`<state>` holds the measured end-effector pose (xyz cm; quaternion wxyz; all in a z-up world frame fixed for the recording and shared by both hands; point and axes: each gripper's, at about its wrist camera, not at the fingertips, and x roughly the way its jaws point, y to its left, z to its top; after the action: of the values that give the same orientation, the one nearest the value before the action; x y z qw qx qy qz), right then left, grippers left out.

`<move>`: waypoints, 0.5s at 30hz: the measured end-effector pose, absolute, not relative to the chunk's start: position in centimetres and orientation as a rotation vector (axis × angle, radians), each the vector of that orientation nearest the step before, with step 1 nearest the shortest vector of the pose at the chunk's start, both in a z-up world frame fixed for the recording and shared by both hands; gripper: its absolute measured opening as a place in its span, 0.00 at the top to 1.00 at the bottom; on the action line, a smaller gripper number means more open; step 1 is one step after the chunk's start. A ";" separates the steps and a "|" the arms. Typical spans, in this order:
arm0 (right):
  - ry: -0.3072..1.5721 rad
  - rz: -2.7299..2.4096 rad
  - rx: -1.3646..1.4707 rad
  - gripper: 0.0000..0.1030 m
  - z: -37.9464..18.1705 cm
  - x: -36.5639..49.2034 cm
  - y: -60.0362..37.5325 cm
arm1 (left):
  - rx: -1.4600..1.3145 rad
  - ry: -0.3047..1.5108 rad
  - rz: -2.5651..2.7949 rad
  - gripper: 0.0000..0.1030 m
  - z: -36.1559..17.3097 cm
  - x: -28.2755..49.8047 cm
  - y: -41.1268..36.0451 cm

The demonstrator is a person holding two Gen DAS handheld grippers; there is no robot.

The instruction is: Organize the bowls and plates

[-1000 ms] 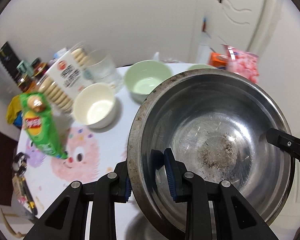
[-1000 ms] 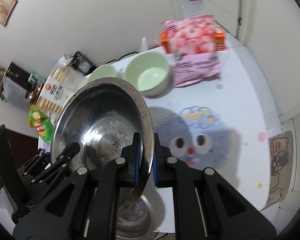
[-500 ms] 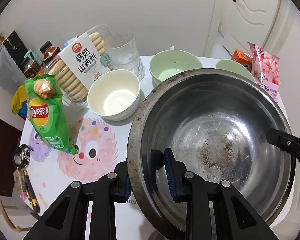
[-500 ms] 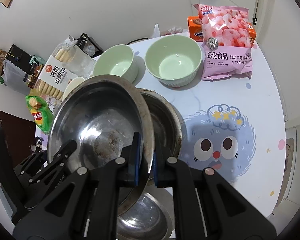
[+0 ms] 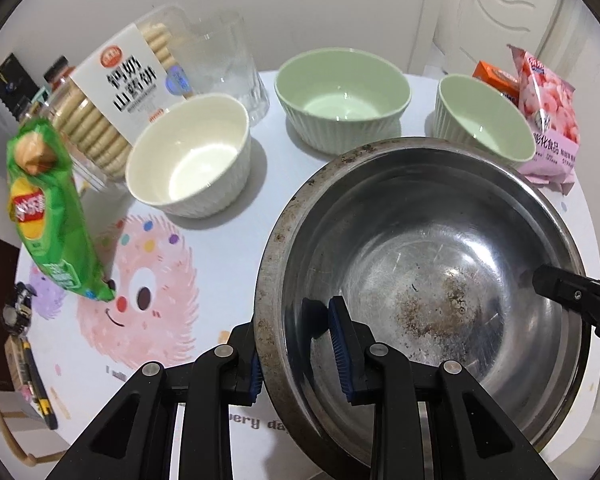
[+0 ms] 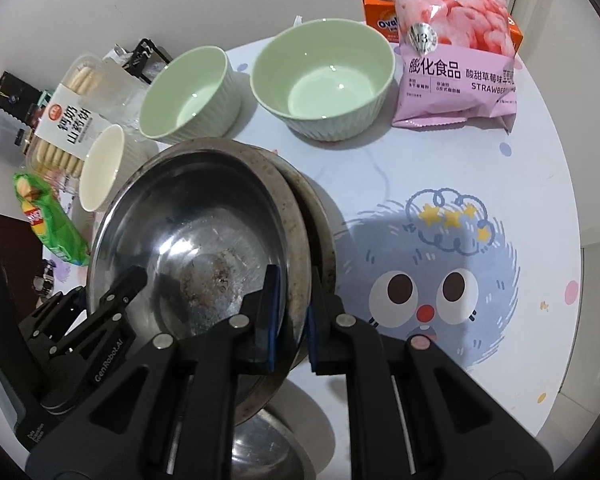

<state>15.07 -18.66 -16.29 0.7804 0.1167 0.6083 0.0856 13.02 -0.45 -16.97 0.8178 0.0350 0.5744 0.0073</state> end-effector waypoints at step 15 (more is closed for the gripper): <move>1.349 0.220 0.321 0.60 -17.3 15.7 -18.4 | 0.054 1.237 0.030 0.45 -18.4 13.5 -0.4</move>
<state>15.65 -18.37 -17.31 0.7636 0.1478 0.6203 0.1010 13.48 -0.44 -18.44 0.8142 0.0253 0.5799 0.0142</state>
